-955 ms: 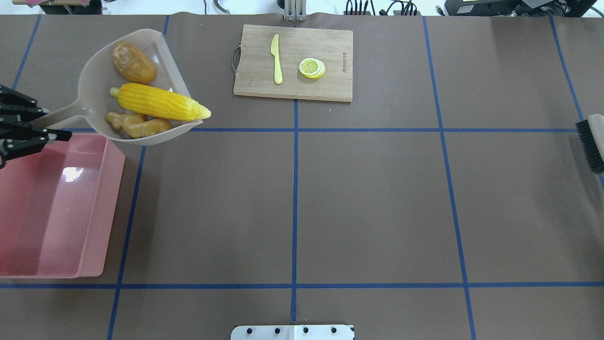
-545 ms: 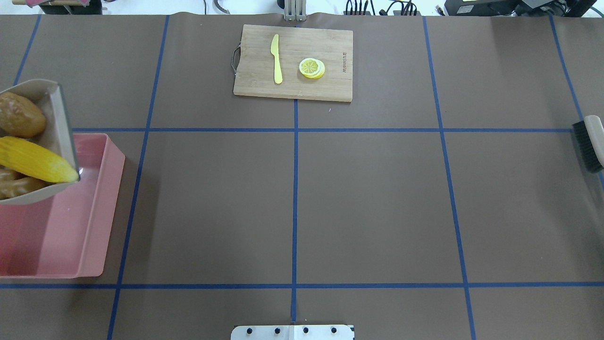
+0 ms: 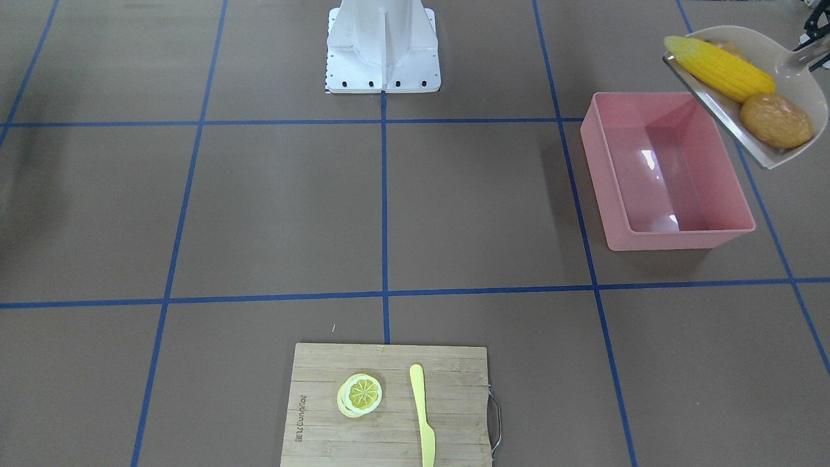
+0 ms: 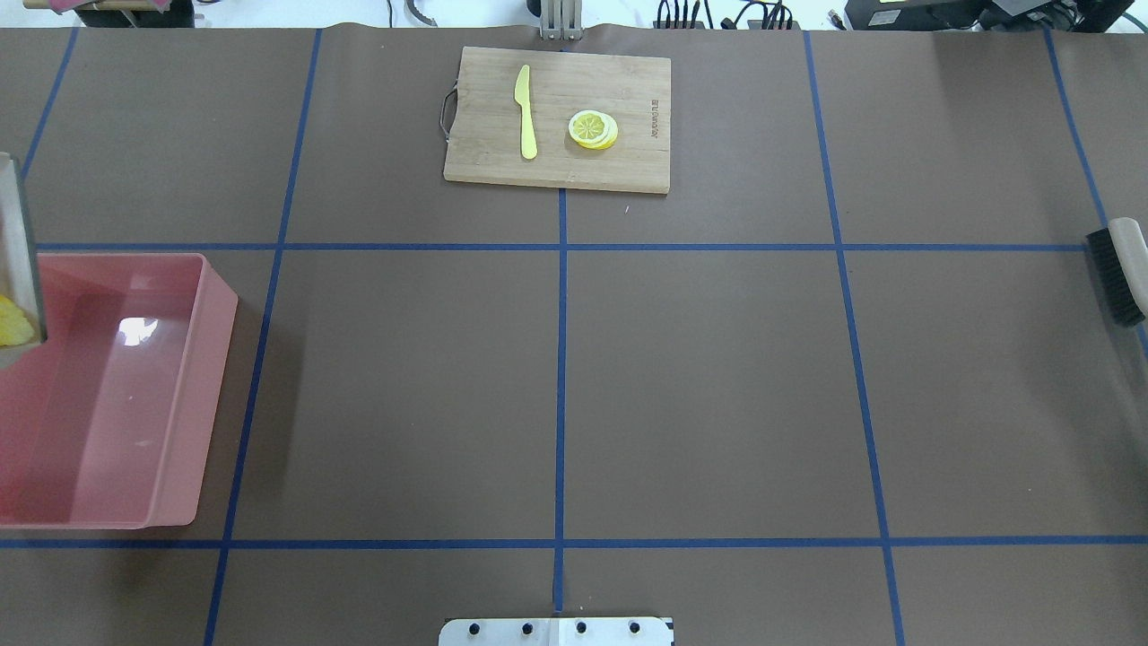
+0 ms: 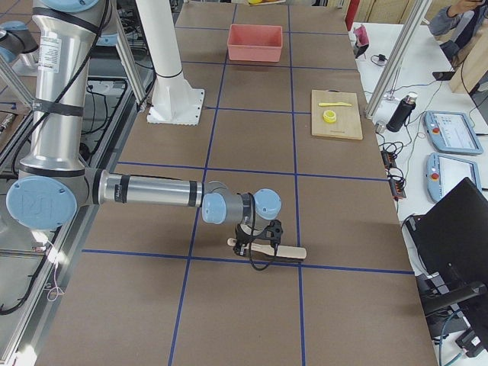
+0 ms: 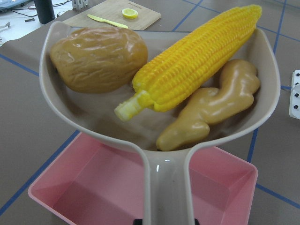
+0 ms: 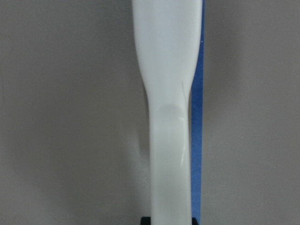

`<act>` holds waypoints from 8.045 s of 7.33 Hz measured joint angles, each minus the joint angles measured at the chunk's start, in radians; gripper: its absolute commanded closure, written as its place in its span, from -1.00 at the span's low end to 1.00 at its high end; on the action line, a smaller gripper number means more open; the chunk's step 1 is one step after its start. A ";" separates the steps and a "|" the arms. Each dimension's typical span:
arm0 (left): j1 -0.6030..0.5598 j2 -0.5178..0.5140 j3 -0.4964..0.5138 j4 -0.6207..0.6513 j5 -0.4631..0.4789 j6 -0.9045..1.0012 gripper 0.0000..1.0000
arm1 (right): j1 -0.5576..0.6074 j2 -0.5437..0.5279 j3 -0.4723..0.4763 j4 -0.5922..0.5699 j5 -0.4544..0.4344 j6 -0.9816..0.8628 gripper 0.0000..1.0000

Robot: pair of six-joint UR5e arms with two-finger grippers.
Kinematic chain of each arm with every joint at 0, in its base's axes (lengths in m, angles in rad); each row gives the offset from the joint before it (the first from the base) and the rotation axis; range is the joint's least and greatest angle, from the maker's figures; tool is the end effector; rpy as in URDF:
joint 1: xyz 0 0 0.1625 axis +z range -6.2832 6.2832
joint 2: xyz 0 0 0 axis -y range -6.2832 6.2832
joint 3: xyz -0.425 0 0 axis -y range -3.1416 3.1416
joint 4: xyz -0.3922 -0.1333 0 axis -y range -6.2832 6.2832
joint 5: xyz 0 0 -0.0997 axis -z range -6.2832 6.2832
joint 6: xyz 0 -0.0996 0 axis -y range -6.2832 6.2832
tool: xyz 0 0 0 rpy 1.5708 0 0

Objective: Sweep and dump trash into bin
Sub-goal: 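Hold the dustpan above the pink bin with the left gripper, then tilt the dustpan with the left gripper to dump the items into the bin, then lower the empty dustpan onto the table beside the bin and release it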

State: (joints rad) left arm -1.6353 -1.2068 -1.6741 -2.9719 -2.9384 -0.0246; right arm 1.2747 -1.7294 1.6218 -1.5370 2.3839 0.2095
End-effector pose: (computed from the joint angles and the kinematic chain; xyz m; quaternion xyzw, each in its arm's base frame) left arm -0.0542 -0.2846 0.5785 0.4290 0.5233 0.3116 0.6671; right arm -0.0634 -0.4168 0.6999 -0.1316 -0.3741 -0.0252 0.9176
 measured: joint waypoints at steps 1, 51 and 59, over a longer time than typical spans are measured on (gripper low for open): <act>-0.006 0.013 0.006 -0.002 -0.009 0.000 1.00 | 0.000 0.002 -0.002 0.000 0.005 0.002 -0.48; 0.727 -0.465 -0.430 1.242 0.669 0.483 1.00 | 0.290 0.019 0.113 0.002 -0.145 -0.017 -1.00; 0.913 -0.521 -0.142 0.818 0.692 0.480 0.90 | 0.290 0.019 0.107 0.001 -0.146 -0.016 -1.00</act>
State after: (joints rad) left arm -0.7228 -1.7275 -1.8159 -2.1543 -2.2459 0.4559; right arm 1.5647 -1.7104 1.7285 -1.5358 2.2384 0.1931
